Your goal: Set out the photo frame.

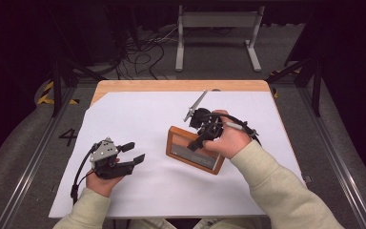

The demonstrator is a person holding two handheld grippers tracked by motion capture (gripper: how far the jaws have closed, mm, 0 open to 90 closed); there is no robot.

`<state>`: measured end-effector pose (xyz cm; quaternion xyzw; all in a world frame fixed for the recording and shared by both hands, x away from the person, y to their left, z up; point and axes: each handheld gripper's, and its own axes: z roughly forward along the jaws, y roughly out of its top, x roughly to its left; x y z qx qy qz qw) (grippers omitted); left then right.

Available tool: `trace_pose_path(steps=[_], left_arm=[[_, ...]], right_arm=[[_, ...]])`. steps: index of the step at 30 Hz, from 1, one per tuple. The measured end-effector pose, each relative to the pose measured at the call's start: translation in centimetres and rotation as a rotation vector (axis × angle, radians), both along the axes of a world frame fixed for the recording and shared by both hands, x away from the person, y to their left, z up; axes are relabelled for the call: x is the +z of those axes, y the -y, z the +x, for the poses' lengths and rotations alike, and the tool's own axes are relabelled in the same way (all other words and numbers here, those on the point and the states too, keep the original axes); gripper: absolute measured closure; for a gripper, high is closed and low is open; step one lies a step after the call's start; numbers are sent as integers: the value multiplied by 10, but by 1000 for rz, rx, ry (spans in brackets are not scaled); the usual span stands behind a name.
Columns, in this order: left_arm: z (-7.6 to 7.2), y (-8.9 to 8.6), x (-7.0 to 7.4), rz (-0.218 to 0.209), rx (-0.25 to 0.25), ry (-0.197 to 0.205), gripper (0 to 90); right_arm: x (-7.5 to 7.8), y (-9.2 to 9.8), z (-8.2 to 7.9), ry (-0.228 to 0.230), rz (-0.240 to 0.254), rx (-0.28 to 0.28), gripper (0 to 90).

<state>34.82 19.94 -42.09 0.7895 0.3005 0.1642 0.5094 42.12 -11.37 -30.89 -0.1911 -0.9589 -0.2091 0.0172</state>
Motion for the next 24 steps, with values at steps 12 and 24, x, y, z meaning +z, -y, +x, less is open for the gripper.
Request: trace_pose_path(steps=[12, 24], left_arm=[[-4, -9, -2, -10, 25, -17, 396], [-4, -9, -2, -13, 23, -15, 396]], right_arm=[[8, -4, 32, 82, -85, 222, 714], [-21, -17, 45, 65, -181, 368, 714]])
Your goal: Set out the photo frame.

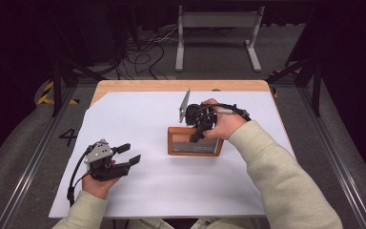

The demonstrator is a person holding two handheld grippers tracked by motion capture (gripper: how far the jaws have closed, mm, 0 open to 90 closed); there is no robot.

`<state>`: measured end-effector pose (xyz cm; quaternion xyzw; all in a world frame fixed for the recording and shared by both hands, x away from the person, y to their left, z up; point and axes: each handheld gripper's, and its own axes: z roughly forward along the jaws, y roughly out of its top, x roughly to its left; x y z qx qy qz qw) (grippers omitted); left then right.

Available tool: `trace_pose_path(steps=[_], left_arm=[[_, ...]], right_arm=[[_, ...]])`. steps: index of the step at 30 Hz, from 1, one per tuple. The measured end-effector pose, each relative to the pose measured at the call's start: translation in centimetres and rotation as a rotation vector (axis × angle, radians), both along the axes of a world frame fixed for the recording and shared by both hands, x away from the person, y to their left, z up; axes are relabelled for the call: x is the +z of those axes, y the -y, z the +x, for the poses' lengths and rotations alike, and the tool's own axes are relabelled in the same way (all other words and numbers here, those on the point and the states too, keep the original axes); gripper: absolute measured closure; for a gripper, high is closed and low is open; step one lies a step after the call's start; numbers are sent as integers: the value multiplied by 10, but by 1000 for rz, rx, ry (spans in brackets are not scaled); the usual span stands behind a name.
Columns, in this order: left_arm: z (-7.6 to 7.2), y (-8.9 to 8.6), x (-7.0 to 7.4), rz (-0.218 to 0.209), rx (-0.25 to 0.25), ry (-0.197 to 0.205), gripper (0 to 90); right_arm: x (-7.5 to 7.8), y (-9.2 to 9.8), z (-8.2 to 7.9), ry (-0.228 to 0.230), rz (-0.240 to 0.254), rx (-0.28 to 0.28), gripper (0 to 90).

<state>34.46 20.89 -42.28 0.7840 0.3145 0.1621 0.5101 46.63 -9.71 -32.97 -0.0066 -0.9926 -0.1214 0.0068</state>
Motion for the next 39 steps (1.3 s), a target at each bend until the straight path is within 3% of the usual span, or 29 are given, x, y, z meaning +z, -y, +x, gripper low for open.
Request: trace_pose_path(steps=[12, 18, 22, 26, 34, 39], left_arm=[[0, 1, 0, -1, -1, -5, 396], [0, 1, 0, 0, -4, -1, 396], [0, 1, -1, 0, -4, -6, 396], [0, 1, -1, 1, -5, -7, 396], [0, 2, -1, -5, -6, -8, 395], [0, 2, -1, -3, -6, -11, 394]], right_arm=[[-20, -5, 7, -19, -18, 32, 712], [-20, 1, 13, -10, 28, -58, 681], [-21, 5, 17, 31, 41, -110, 580], [-23, 10, 20, 35, 57, -165, 497], [-9, 30, 20, 114, 181, -296, 281], [0, 55, 9, 167, 290, -381, 265]])
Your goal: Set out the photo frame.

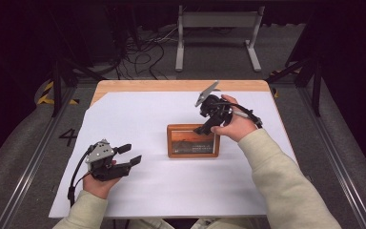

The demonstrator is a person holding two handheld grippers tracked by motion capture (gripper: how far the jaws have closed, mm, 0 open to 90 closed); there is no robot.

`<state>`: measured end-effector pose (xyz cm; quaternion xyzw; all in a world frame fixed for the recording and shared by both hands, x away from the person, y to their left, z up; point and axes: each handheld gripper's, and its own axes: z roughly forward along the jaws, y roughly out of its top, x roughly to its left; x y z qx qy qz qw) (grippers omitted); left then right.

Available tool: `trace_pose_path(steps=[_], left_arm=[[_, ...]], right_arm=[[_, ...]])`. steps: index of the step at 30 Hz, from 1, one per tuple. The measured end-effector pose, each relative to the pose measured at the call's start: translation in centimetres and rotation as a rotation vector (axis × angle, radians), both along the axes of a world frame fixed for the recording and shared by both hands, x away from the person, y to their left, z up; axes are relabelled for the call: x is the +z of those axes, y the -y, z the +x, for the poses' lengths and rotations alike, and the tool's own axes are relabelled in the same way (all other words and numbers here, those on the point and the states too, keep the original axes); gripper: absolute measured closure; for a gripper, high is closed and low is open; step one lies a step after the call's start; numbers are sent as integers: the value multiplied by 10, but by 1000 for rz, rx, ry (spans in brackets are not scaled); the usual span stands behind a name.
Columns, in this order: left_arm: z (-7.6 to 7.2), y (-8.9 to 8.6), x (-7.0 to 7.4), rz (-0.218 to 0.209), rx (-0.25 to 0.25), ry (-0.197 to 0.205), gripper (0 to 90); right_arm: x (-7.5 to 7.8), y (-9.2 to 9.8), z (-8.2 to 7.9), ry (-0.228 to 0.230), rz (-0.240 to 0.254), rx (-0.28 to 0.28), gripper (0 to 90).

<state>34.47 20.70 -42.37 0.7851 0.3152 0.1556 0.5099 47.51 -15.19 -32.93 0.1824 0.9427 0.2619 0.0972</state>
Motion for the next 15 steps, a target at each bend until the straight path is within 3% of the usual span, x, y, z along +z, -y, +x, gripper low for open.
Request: trace_pose_path(steps=[2, 4, 8, 11, 15], left_arm=[[0, 0, 1, 2, -2, 6, 393], [0, 1, 1, 1, 1, -2, 391], [1, 2, 0, 3, 4, -4, 391], [1, 2, 0, 4, 5, -5, 389], [1, 1, 0, 8, 6, -4, 385]], right_arm=[[4, 13, -9, 46, 31, -45, 265], [7, 29, -21, 75, 104, -93, 259], [7, 57, -48, 151, 196, -181, 201], [1, 77, -66, 176, 252, -231, 189], [-5, 93, -79, 188, 289, -258, 177]])
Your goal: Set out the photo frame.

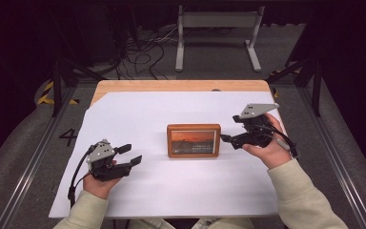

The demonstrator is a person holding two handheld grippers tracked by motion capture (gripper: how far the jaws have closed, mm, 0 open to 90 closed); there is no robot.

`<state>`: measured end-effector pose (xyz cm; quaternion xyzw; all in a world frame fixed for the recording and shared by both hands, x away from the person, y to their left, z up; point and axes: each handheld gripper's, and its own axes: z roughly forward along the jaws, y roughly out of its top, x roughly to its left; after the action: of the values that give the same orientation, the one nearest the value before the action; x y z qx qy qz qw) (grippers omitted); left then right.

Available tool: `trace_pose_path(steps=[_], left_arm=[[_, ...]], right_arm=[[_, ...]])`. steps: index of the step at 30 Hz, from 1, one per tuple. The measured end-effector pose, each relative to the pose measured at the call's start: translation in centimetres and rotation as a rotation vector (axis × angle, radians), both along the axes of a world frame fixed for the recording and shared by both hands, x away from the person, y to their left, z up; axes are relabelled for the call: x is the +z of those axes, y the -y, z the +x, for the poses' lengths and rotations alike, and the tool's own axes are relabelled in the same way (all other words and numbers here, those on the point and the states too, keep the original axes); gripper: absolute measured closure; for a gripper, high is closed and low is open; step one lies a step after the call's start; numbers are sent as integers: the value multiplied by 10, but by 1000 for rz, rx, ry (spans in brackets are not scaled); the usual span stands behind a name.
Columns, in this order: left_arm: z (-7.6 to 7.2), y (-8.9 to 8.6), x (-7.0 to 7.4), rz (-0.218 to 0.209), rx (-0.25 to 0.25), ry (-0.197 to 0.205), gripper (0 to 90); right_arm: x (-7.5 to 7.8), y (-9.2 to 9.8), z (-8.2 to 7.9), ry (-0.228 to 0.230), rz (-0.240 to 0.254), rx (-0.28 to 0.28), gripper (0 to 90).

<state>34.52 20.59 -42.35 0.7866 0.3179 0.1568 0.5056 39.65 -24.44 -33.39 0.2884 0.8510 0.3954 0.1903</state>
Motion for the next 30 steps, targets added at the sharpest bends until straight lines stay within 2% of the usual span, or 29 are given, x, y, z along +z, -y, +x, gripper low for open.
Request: trace_pose_path(steps=[5, 11, 14, 15, 19, 23, 30], left_arm=[[1, 0, -1, -2, 1, -10, 363], [1, -1, -1, 2, 5, -4, 338], [2, -1, -1, 4, 6, -1, 328], [1, -2, -1, 2, 7, 0, 326], [1, -2, -1, -8, 11, 2, 319], [1, -2, -1, -14, 9, 8, 314], [1, -2, -1, -22, 4, -7, 306]], right_arm=[[-14, 22, -17, 4, 49, -50, 158], [-37, 39, -30, 7, 92, -67, 146], [-50, 44, -38, 45, 108, -79, 163], [-54, 46, -40, 66, 124, -85, 173], [-68, 52, -46, 97, 181, -107, 167], [-79, 54, -45, 76, 193, -133, 155], [-86, 57, -42, 62, 188, -163, 155]])
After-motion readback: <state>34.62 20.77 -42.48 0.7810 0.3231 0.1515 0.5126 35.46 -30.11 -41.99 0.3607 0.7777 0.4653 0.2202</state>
